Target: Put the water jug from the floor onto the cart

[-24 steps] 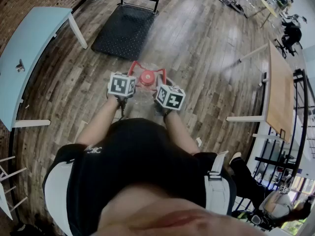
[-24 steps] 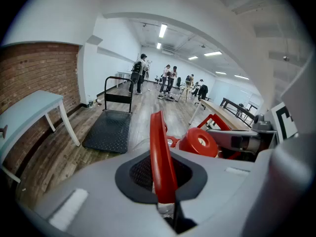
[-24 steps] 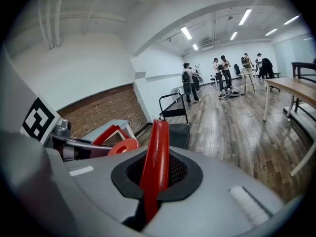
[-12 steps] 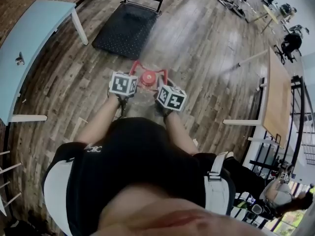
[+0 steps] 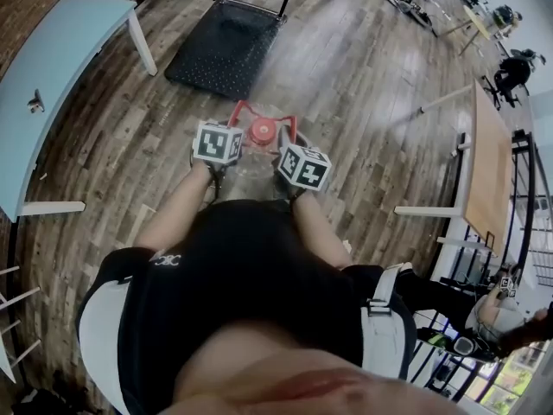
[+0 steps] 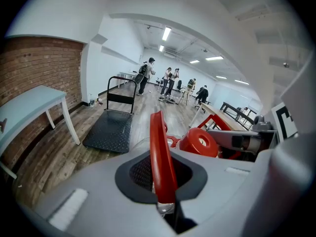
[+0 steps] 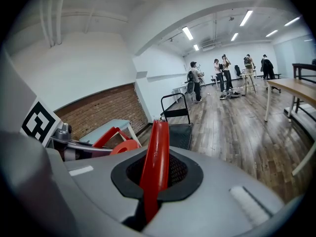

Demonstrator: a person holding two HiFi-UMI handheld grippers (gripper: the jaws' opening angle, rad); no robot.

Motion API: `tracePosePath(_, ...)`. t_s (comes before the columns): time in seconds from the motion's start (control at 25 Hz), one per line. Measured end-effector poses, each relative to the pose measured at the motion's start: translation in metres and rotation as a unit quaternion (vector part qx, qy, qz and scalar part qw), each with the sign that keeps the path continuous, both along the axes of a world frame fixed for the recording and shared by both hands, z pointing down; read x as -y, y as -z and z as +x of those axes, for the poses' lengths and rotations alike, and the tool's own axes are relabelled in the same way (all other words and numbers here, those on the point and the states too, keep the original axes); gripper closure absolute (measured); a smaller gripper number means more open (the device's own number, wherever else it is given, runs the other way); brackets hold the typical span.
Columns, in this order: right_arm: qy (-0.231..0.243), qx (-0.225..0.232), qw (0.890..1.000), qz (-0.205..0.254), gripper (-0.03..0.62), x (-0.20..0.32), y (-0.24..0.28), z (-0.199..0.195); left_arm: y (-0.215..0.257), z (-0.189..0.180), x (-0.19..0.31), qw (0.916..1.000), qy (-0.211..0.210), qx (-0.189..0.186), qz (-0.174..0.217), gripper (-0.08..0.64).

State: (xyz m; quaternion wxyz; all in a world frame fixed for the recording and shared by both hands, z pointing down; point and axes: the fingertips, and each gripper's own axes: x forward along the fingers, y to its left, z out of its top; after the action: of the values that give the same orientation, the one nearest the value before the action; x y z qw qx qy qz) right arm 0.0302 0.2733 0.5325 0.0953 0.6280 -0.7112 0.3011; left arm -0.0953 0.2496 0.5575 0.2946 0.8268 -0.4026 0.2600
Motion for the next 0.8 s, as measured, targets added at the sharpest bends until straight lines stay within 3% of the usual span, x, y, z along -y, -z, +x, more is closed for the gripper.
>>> tracePosePath(0.36,0.006,0.003,1.000,-0.009,0.566,0.003,-0.013,-0.015,-0.014,-0.013,0.003,0.9999,-0.001,0.014,-0.009,0.546)
tracePosePath(0.8,0.040,0.017,0.999,-0.014,0.565,0.067,-0.023,-0.029,-0.019,-0.030,0.056,0.9992,0.028,0.028,-0.011,0.546)
